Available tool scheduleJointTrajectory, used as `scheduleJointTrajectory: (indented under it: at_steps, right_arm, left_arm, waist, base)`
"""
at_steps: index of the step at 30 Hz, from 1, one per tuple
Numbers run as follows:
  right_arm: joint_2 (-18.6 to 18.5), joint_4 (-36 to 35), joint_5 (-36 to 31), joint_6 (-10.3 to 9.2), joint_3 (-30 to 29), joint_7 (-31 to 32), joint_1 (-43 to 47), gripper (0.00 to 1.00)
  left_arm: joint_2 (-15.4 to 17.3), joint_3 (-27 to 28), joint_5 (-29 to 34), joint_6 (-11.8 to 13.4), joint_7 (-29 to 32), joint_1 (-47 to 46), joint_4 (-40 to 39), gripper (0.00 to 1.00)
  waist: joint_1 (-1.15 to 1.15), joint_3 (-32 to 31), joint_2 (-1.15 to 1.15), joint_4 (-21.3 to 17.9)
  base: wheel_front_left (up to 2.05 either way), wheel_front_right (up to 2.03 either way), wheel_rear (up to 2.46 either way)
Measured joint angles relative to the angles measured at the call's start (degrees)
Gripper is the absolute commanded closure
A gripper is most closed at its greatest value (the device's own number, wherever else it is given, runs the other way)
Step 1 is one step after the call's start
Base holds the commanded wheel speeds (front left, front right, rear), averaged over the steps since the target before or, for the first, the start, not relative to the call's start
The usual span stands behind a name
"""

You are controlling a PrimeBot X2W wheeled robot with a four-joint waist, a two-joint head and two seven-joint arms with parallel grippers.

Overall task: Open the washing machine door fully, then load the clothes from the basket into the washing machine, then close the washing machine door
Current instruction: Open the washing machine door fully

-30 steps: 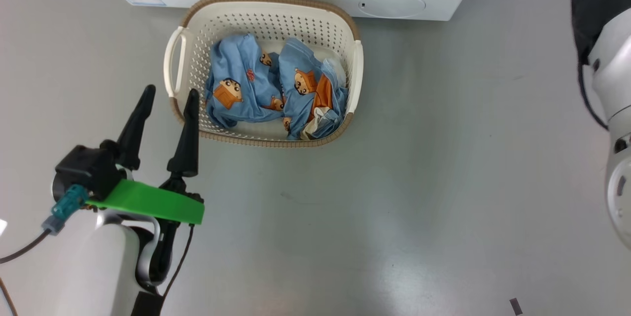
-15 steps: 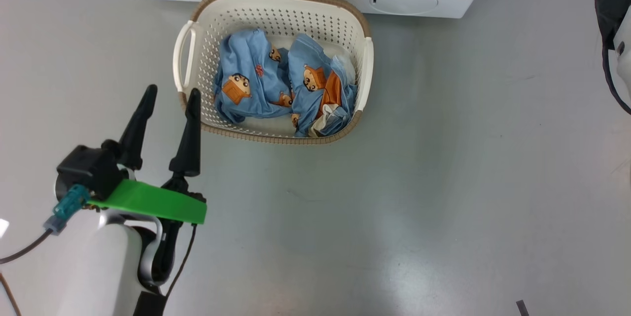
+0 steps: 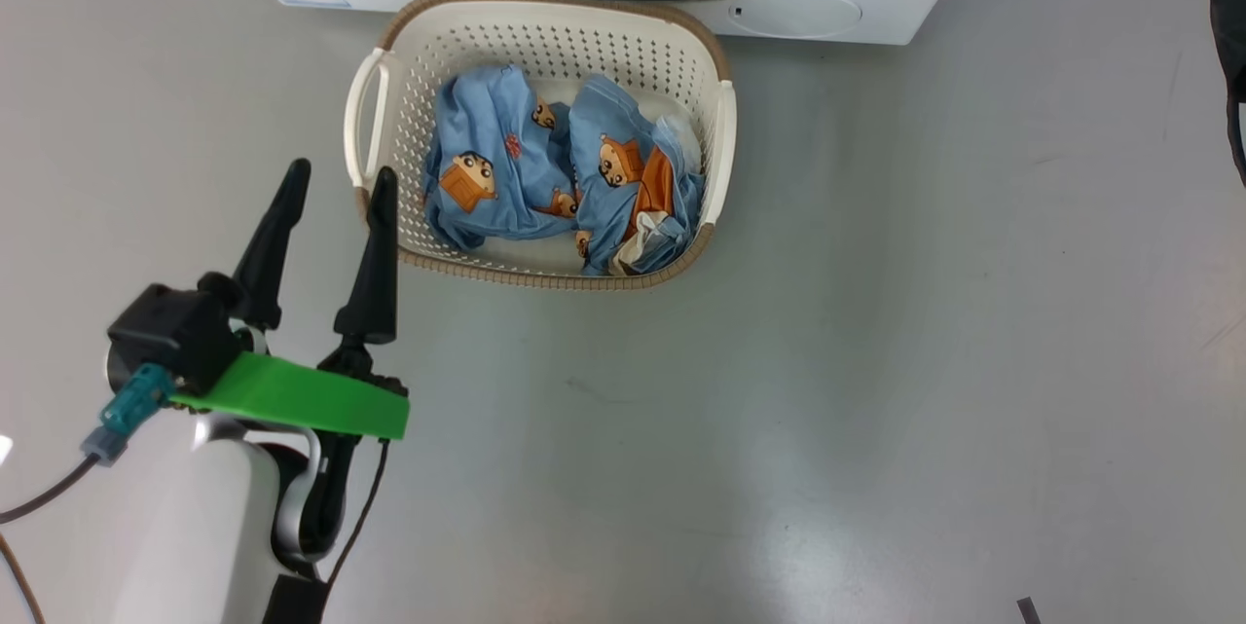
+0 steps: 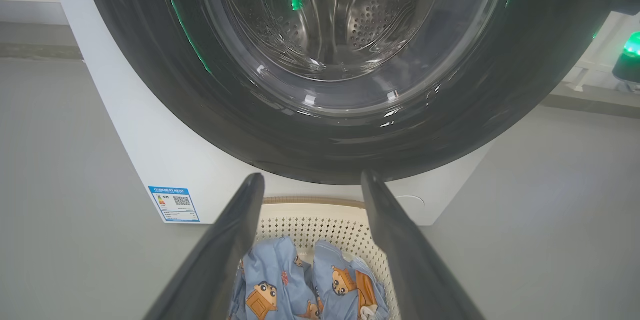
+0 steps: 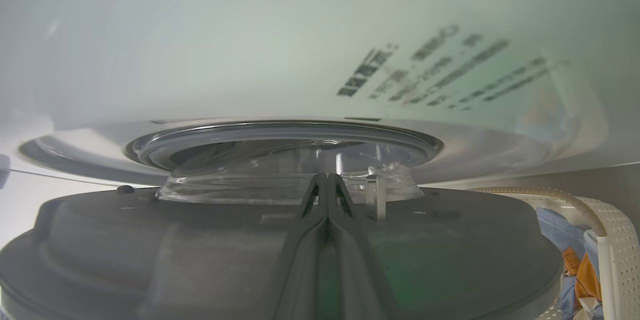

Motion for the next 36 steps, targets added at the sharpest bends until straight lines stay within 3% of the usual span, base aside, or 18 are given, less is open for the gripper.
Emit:
scheduleJointTrajectory:
  at_steps: [10,24,36]
  right_arm:
    - [1.46,-0.15,-0.10,0.00,0.24,10.33,0.54,1.00]
    - [4.24,-6.34,1.31,0.00,1.38,19.13,10.51,1.00]
    - [6.57,-18.12,3.68,0.00,3.61,25.81,23.93,1.00]
  left_arm:
    - [0.01,0.45,0.55,0.00,0.00,0.21,-1.33,0.00]
    - [0.19,1.11,1.60,0.00,0.00,1.87,-1.86,0.00]
    - [1.20,1.04,2.11,-0.01,0.00,3.22,-1.85,0.00]
  waist:
    - [0.00,-1.46,0.00,-0.54]
    - [0.00,-5.83,0.00,-2.90]
    - [0.00,-9.90,0.00,-4.14]
  base:
    - [0.00,0.00,0.00]
    - [0.00,0.00,0.00]
    - [0.00,0.00,0.00]
